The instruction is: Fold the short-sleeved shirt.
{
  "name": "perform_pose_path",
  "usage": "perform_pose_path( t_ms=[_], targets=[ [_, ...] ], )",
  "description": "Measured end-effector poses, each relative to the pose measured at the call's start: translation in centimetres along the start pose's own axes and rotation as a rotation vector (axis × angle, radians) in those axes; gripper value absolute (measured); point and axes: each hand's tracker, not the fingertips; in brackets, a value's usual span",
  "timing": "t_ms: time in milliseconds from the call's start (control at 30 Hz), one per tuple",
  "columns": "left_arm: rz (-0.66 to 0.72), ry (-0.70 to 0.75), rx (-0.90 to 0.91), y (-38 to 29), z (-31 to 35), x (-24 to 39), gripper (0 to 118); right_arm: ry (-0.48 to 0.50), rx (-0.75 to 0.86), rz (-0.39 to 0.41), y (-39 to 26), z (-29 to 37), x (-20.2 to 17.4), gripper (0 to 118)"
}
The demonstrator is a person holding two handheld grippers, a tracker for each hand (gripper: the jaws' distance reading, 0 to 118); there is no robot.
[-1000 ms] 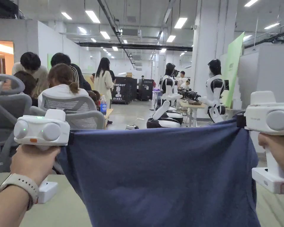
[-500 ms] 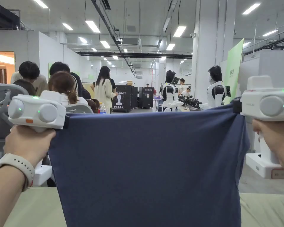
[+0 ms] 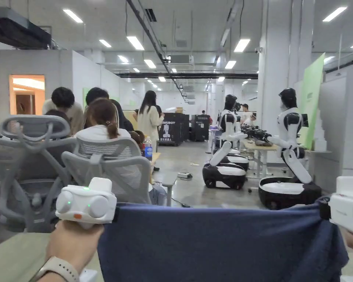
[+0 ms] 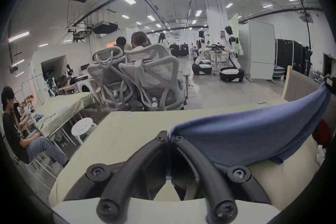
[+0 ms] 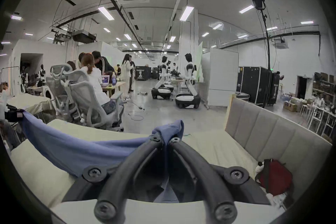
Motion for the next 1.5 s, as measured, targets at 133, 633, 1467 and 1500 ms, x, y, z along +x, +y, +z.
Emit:
perform_pose_path(
  t_ms=[133, 633, 1467, 1500],
  targets=[
    [-0.001, -0.034, -0.061, -4.5, 3.6, -0.4, 0, -0.004, -0.055, 0.045, -4.4, 5.0, 0.4, 3],
    [0.081, -0.121, -0.484, -35.6, 14.9, -0.6, 0, 0.096, -0.547, 0.149, -33.5, 16.9, 1.0, 3],
    [0.117, -0.219, -0.355, -35.1, 17.1, -1.6, 6, 0.147, -0.409, 0.092, -31.8, 25.3, -3.0, 0],
    [0.148, -0.222, -0.358, -34.8, 17.6, -2.3, 36, 0.149, -0.411, 0.085, -32.0, 25.4, -2.9, 0]
  ],
)
